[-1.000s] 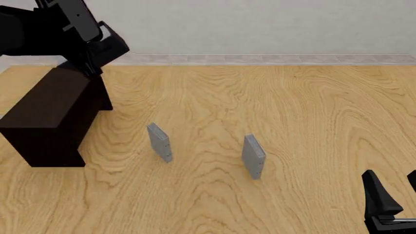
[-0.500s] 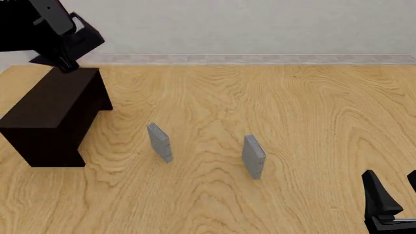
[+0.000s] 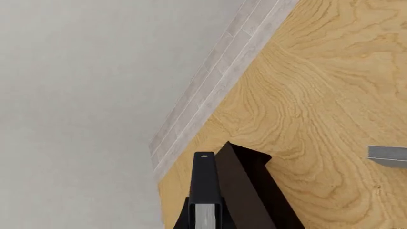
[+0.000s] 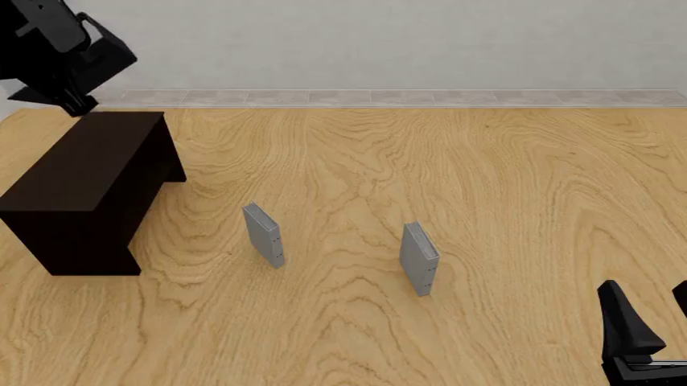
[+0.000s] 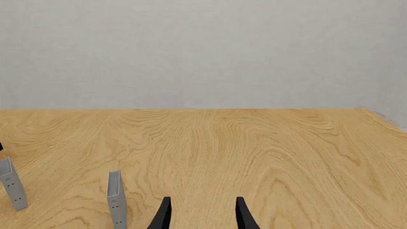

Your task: Pick up the book in the middle and place it on the cabinet shelf.

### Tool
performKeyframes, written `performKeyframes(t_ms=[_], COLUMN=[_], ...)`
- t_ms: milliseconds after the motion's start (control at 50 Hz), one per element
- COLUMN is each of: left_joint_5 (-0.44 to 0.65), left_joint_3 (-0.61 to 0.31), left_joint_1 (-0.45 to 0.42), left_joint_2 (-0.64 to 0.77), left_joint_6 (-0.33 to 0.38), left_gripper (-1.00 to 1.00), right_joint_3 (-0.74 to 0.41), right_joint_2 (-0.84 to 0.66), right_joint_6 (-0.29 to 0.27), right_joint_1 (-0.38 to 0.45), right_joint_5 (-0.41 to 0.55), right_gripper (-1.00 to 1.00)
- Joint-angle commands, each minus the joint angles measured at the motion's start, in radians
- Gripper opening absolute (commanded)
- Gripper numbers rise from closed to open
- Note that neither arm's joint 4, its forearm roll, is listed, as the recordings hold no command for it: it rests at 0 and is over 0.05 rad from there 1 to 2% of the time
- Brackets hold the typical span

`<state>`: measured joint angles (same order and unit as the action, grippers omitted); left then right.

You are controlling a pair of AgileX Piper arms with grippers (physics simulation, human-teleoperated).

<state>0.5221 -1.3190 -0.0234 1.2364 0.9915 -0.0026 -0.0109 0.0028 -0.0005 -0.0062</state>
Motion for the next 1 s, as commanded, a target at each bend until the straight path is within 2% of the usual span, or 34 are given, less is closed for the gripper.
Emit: performKeyframes(t_ms=[20,200,460,660,720,760,900,1000], left_joint_5=[-0.042,-0.072,-0.140,-0.163,-0.192,-0.189,-0.208,-0.243], left_joint_3=[0.032,0.068,0.139,0.134,0.158,0.142,0.151,0.174], left_joint_1=[0.043,0.064,0.117,0.118,0.133,0.126,0.132,0.163], left_joint_2=[-0.013,-0.005,0.015,0.044,0.061,0.070,0.088,0.104], left_joint_6=[0.037,0.035,0.104,0.090,0.126,0.106,0.111,0.147], left_gripper=[-1.00,-1.00,-1.00,-1.00,-1.00,-1.00,-1.00,-1.00], right_joint_3=[0.000,0.000,0.000,0.000,0.000,0.000,0.000,0.000], right_joint_2=[0.000,0.000,0.000,0.000,0.000,0.000,0.000,0.000], right_joint_6=[0.000,0.000,0.000,0.000,0.000,0.000,0.000,0.000], right_joint_1=[0.000,0.000,0.000,0.000,0.000,0.000,0.000,0.000], right_joint_5=[0.000,0.000,0.000,0.000,0.000,0.000,0.000,0.000], right_gripper=[1.00,1.00,1.00,1.00,1.00,1.00,1.00,1.00])
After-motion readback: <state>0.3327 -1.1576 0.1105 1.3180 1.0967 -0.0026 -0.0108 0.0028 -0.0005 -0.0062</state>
